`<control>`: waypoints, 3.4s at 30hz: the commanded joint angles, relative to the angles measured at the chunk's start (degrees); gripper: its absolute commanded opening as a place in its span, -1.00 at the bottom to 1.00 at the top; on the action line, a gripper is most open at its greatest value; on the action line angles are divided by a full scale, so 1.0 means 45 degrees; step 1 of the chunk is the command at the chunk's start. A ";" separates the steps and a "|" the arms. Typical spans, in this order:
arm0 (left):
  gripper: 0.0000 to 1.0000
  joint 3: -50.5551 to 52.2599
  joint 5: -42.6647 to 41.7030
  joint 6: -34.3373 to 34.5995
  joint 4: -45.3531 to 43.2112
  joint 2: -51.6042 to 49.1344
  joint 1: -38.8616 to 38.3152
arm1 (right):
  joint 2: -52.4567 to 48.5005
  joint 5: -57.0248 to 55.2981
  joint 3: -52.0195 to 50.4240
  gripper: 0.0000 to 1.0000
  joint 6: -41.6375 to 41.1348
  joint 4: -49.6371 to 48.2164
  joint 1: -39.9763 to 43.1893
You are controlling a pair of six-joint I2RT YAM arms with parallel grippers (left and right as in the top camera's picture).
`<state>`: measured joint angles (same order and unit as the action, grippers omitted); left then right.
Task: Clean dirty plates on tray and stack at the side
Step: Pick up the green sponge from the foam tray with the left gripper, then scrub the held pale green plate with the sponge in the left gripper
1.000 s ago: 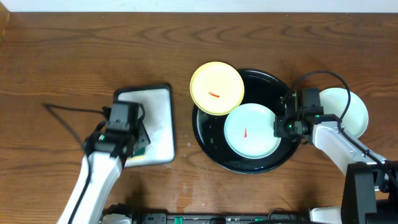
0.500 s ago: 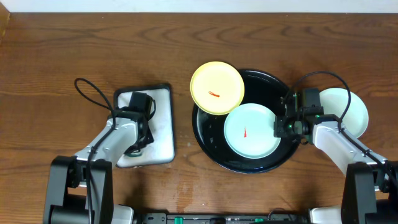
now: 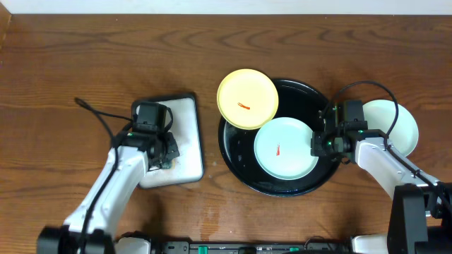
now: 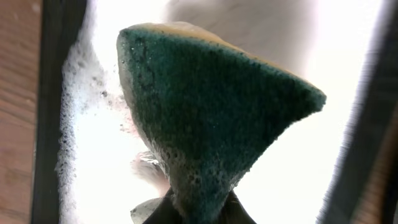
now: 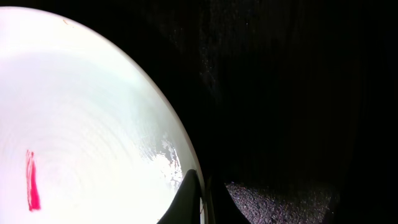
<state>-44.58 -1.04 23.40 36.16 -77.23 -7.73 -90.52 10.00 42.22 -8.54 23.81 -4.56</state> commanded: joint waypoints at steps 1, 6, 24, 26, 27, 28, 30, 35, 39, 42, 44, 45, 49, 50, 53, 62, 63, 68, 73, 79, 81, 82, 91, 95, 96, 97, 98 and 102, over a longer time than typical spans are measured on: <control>-0.85 -0.0340 -0.0466 -0.0563 0.0238 0.0777 -0.0015 | -0.0194 -0.0345 -0.0024 -0.98 -0.0185 0.0141 -0.0010; -0.85 -0.0554 -0.2181 -0.1292 0.0335 0.1428 -0.0029 | -0.0194 -0.0345 -0.0024 -0.98 -0.0185 0.0131 -0.0010; -0.85 -0.2268 -0.4007 0.3657 -0.5095 -0.2380 -0.7475 | -0.0194 -0.0340 -0.0024 -0.98 -0.0185 0.0146 -0.0010; -0.85 -0.2268 -0.4702 0.4192 -0.6450 -0.3313 -0.7946 | -0.0194 -0.0340 -0.0024 -0.98 -0.0185 0.0146 -0.0010; -0.85 -0.2268 -0.5008 0.4566 -0.7232 -0.3847 -0.8189 | -0.0194 -0.0340 -0.0024 -0.97 -0.0185 0.0146 -0.0010; -0.85 -0.2268 -0.5226 0.4872 -0.7805 -0.4279 -0.8364 | -0.0194 -0.0340 -0.0024 -0.98 -0.0185 0.0151 -0.0010; -0.85 -0.2268 -0.5644 0.5377 -0.8786 -0.5100 -0.8650 | -0.0194 -0.0340 -0.0024 -0.98 -0.0185 0.0151 -0.0010; -0.85 -0.2268 -0.5591 0.5780 -0.9500 -0.6640 -0.8816 | -0.0194 -0.0253 -0.0024 -0.98 -0.0185 0.0165 -0.0010; -0.85 -0.2268 -0.4643 0.4886 -0.9258 -0.7213 -0.8364 | -0.0194 -0.0107 -0.0024 -0.98 -0.0189 0.0155 -0.0010; -0.85 -0.2283 -0.3507 0.3852 -0.8417 -0.7193 -0.7907 | -0.0194 -0.0107 -0.0024 -0.98 -0.0185 0.0165 -0.0010; -0.85 -0.2608 -0.2565 0.3196 -0.6790 -0.7184 -0.7499 | -0.0194 -0.0112 -0.0024 -0.98 -0.0180 0.0209 -0.0010; -0.85 -0.2798 -0.2152 0.2895 -0.6144 -0.7174 -0.7402 | -0.0194 -0.0107 -0.0024 -0.98 -0.0175 0.0223 -0.0010; -0.85 -0.3604 -0.0889 0.2001 -0.4561 -0.7169 -0.7388 | -0.0194 -0.0112 -0.0024 -0.98 -0.0170 0.0243 -0.0010; -0.85 -0.3769 -0.0792 0.1836 -0.4469 -0.7169 -0.7436 | -0.0194 -0.0112 -0.0024 -0.98 -0.0131 0.0248 -0.0010; -0.85 -0.3920 -0.0806 0.1870 -0.4702 -0.7174 -0.7606 | -0.0194 -0.0112 -0.0024 -0.98 -0.0131 0.0248 -0.0010; -0.85 -0.3920 -0.3891 0.4867 -0.7611 -0.7611 -0.8704 | -0.0194 -0.0112 -0.0024 -0.98 -0.0131 0.0248 -0.0010; -0.85 -0.3920 -0.4007 0.5129 -0.7946 -0.7742 -0.8850 | -0.0194 -0.0112 -0.0024 -0.97 -0.0131 0.0248 -0.0010; -0.85 -0.3920 -0.4158 0.5576 -0.8213 -0.8233 -0.9112 | -0.0194 -0.0112 -0.0024 -0.97 -0.0131 0.0248 -0.0010; -0.85 -0.3925 -0.4177 0.4255 -0.7951 -0.8330 -0.8947 | -0.0194 -0.0112 -0.0024 -0.98 -0.0131 0.0248 -0.0010; -0.85 -0.4056 0.0175 0.1987 -0.5372 -0.7956 -0.7883 | -0.0194 -0.0112 -0.0024 -0.98 -0.0126 0.0277 -0.0010; -0.85 -0.4056 0.0646 0.1564 -0.5377 -0.7956 -0.7635 | -0.0194 -0.0112 -0.0024 -0.97 -0.0126 0.0277 -0.0010; -0.85 -0.4075 0.0719 0.1564 -0.5406 -0.7956 -0.7514 | -0.0194 -0.0112 -0.0024 -0.98 -0.0126 0.0282 -0.0010; -0.85 -0.4075 -0.0709 0.3031 -0.7363 -0.7961 -0.8004 | -0.0194 -0.0112 -0.0024 -0.98 -0.0073 0.0277 -0.0010; -0.85 -0.4075 -0.1593 0.4420 -0.8106 -0.7961 -0.8684 | -0.0194 -0.0112 -0.0024 -0.98 -0.0078 0.0277 -0.0010; -0.85 -0.4075 -0.1588 0.4760 -0.8102 -0.7961 -0.8888 | -0.0194 -0.0112 -0.0024 -0.98 -0.0078 0.0282 -0.0010; -0.85 -0.4075 -0.1622 0.4964 -0.8097 -0.7975 -0.9058 | -0.0194 -0.0112 -0.0024 -0.97 -0.0073 0.0287 -0.0010; -0.85 -0.4075 -0.1647 0.5119 -0.8087 -0.7990 -0.9258 | -0.0194 -0.0112 -0.0024 -0.97 -0.0073 0.0291 -0.0010; -0.85 -0.4075 -0.1627 0.5163 -0.7868 -0.8034 -0.9743 | -0.0194 -0.0112 -0.0024 -0.98 -0.0078 0.0291 -0.0010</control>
<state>-63.59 -7.79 43.94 -0.25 -111.90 -50.04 -90.52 11.22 42.28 -8.56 24.82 -4.56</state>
